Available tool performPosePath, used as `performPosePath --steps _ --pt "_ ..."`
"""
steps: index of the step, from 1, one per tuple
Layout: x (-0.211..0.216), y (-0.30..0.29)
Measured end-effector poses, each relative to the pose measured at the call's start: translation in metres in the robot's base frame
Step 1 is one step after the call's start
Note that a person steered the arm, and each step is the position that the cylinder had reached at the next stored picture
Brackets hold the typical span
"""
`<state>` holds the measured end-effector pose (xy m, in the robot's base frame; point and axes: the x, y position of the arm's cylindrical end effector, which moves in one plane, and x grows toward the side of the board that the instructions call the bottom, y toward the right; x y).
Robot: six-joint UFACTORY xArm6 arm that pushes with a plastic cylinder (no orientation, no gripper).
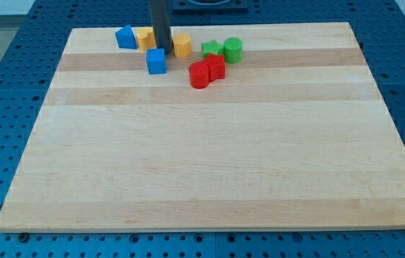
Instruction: Slightly push the blue triangle to the down
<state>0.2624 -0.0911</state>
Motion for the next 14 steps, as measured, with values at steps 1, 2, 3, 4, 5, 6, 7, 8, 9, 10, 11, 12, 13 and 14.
performPosePath --steps 1,2,3,4,5,6,7,8,9,10,11,12,13,14 --pt "-0.007 0.000" --pt "-0.026 0.000" --pt "-0.044 0.000" --pt "-0.062 -0.004" --pt "-0.071 -0.021" --pt "-0.070 -0.040" --pt "-0.070 -0.067" --pt "-0.070 -0.089" --pt "-0.070 -0.105" --pt "-0.070 -0.109" --pt "-0.063 -0.109" --pt "-0.054 -0.109" --pt "-0.047 -0.109" --pt "-0.033 -0.109"
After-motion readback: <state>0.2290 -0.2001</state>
